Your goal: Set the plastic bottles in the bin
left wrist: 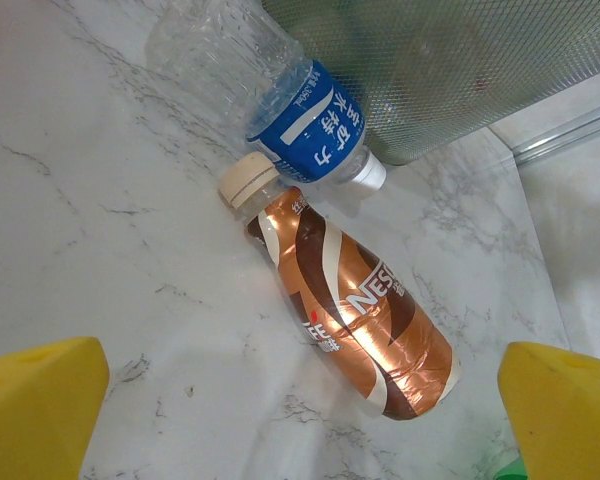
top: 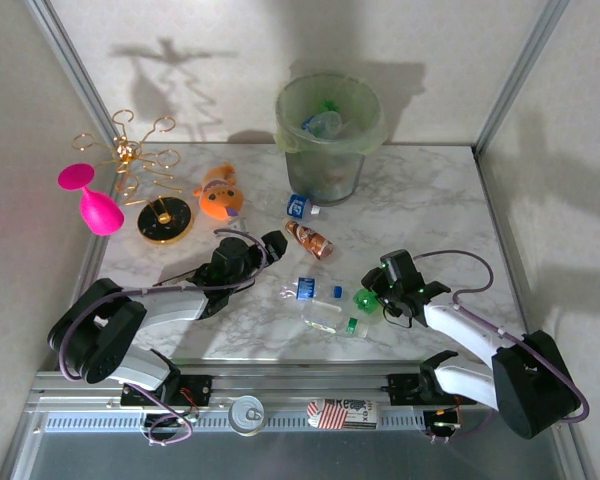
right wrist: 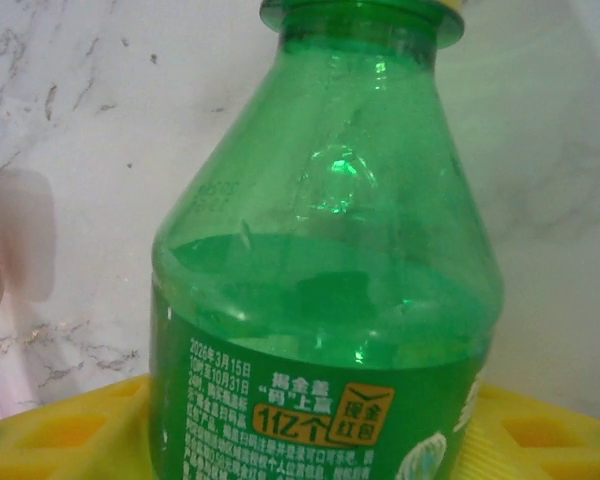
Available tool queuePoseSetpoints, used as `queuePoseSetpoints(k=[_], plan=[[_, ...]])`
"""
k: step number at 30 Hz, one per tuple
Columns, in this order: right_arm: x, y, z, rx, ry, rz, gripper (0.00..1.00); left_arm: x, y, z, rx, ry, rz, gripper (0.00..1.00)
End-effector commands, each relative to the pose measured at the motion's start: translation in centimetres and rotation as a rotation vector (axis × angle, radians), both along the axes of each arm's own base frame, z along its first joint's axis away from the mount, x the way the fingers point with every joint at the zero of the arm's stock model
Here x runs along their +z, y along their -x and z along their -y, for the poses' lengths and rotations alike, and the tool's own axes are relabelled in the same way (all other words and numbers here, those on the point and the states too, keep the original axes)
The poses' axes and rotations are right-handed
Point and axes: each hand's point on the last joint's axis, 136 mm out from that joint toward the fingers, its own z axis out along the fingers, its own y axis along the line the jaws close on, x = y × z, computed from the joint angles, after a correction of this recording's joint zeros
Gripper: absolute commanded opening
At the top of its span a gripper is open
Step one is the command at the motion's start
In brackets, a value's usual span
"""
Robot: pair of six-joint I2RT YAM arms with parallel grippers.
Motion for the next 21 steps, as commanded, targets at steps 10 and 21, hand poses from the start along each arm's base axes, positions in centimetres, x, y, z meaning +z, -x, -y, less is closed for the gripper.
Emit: queuePoseSetpoints(k=[10, 21], plan=[[2.5, -2.1, 0.2, 0.075, 0.061, 0.173, 0.52, 1.5, -1.2, 0.0, 0.029, 0.017, 0.012, 1.0], [9.7, -5.4, -0.1, 0.026, -0.002, 0.494, 0.5, 3.5, -2.5, -0.8, 0.068, 0.054, 0.046, 1.0]])
